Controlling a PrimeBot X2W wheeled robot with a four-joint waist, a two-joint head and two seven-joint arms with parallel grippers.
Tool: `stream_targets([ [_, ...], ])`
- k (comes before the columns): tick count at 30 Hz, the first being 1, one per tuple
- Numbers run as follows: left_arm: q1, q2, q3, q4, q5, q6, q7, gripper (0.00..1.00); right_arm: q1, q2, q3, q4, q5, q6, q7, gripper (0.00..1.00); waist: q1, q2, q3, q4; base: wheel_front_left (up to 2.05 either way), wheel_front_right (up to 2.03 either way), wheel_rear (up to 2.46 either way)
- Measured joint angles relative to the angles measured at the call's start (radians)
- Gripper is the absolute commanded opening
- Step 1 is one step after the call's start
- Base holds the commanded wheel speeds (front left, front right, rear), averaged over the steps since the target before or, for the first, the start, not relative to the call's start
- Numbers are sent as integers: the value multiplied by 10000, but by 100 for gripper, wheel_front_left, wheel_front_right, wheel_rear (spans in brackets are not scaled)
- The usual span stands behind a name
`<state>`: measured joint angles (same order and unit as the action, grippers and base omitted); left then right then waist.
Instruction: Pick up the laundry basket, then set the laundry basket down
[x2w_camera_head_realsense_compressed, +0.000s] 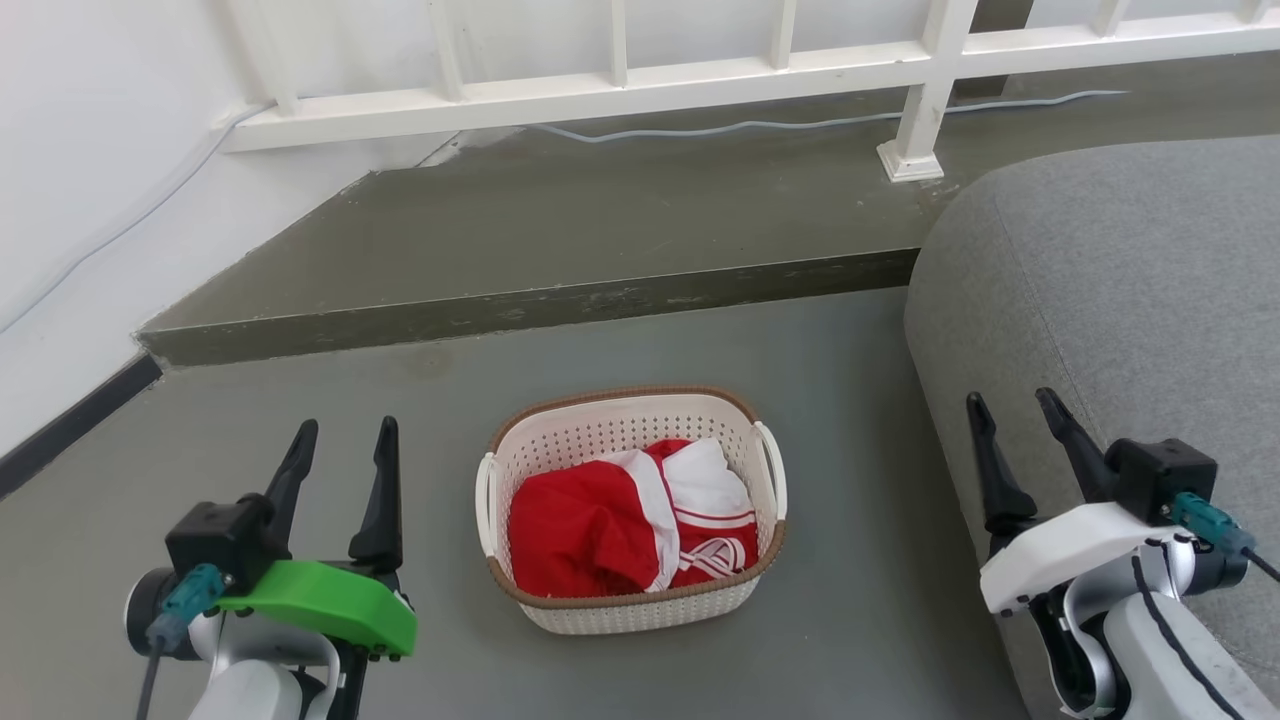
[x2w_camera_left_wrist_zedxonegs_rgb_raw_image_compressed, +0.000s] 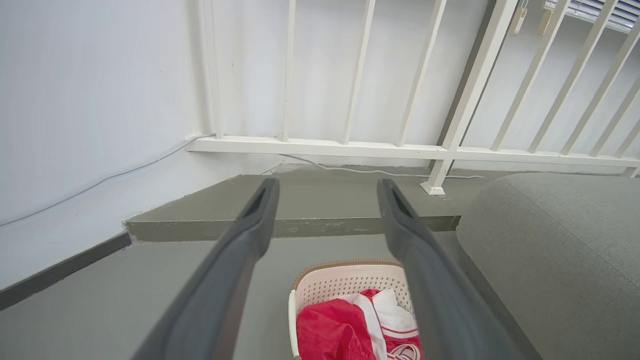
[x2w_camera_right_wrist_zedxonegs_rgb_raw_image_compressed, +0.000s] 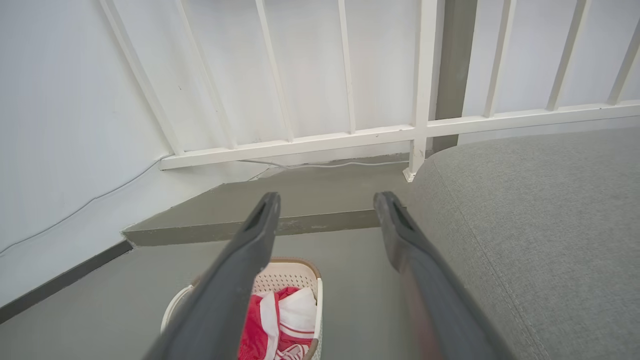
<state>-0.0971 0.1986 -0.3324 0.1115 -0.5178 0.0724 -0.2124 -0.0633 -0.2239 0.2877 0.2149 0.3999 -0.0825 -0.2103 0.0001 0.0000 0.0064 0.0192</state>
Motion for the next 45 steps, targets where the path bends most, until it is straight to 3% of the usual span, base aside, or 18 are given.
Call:
stream_targets([
  [15,196,-67,-263,56,1312,341,-307,100,8,13,267,267,-1544,-337,-399,100,0,0,27,45,0,0,0],
  [45,259,-274,-142,320,1459,430,-171,100,26,186,77,575,-1542,-353,-399,100,-1,0,98,44,0,0,0],
])
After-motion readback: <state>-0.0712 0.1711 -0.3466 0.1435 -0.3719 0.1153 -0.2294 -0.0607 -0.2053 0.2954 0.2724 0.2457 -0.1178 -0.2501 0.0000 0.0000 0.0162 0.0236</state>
